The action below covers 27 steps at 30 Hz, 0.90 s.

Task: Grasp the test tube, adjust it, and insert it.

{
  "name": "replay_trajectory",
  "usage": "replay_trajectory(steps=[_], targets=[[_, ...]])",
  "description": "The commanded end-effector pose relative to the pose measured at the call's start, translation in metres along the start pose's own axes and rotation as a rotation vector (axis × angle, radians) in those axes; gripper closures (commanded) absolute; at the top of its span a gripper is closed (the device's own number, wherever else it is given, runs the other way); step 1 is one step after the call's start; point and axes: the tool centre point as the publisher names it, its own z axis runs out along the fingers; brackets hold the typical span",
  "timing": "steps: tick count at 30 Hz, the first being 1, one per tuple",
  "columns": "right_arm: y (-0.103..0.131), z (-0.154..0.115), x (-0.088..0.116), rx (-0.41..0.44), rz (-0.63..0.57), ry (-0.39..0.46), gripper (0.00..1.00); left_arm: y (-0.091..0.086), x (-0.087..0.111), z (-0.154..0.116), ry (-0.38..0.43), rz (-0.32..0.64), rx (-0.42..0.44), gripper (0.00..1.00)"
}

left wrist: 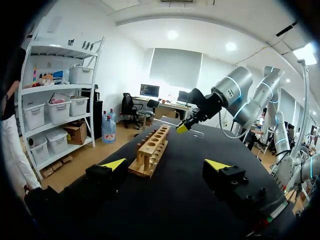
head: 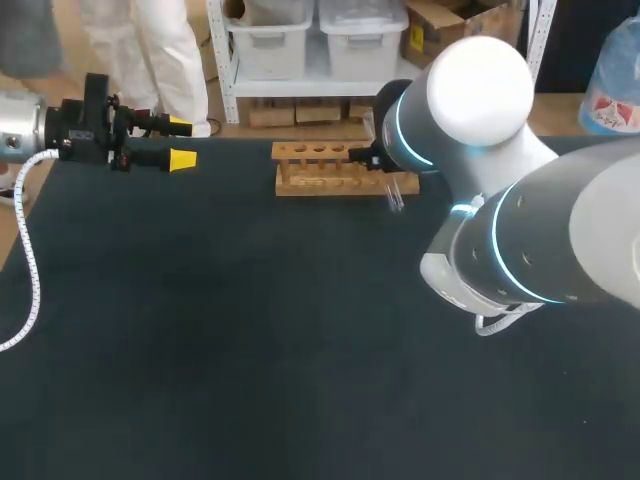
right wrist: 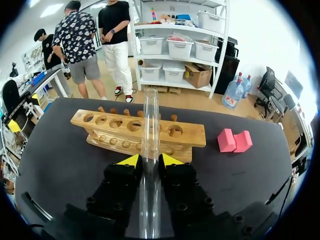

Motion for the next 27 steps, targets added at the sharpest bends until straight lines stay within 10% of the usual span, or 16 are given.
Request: replay_trajectory(steps=[1, 27], targets=[[0.0, 0.005, -0.002, -0.009, 0.002, 0.012, 1.0, 0.001, 0.001, 0.0, -0.003, 0.002, 0.001, 0.0], [0.001, 0.025, 0.005, -0.065, 0.02, 0.116, 1.0, 0.001, 0.001, 0.0, -0.003, 0.002, 0.001, 0.0]])
